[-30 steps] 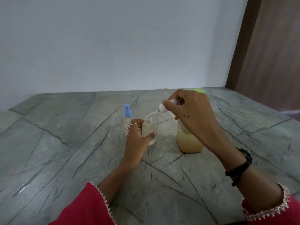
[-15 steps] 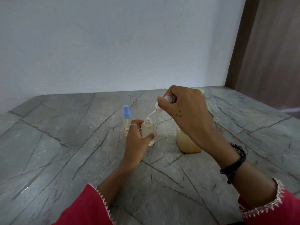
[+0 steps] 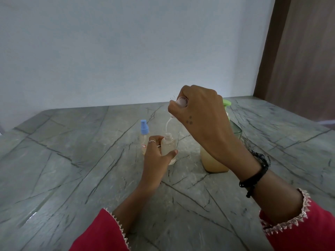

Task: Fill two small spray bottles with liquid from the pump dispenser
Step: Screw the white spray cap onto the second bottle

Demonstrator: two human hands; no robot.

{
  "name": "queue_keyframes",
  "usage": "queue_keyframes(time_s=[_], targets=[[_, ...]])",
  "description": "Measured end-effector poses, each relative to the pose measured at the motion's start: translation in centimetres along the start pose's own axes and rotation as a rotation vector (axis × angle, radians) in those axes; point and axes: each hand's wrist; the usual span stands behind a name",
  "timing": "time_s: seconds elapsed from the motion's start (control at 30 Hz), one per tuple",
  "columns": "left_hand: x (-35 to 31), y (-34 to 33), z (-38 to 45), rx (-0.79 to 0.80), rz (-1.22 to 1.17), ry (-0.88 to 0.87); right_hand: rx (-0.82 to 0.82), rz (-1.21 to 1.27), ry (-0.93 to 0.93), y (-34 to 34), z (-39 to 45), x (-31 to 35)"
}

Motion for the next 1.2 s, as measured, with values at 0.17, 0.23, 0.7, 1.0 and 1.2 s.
queue_keyframes(time_s=[0.17,0.23,0.7,1.0,1.2], targets=[[-0.1,-0.1,0.0,0.001,0.003,0.002,0.077,-0.030,-0.033,-1.0,0.1,-0.4],[0.0,-0.1,0.0,-0.004,-0.007,0.006,0.111,-0.063,-0.049,-2.0,0.2,-0.9],[0.3,-0.1,0.0,0.019,-0.044,-0.012,0.289,0.354,-0.171,-7.3,-1.1,-4.4],[0.2,0.2,-0.2,0.032,-0.062,-0.045,0.274,0.703,-0.252,-9.2,-2.9,-5.6],[0.4,0.1,-0.2,0.019,-0.012,-0.080,0.287,0.687,-0.317,-10.5,-3.3,-5.8]])
Point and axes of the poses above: each hand's wrist, its own z-axis towards the middle knuckle, its own y-axis out of the back of the hand, x = y × z, and after that the axes turned 10 degrees about -y, right-handed
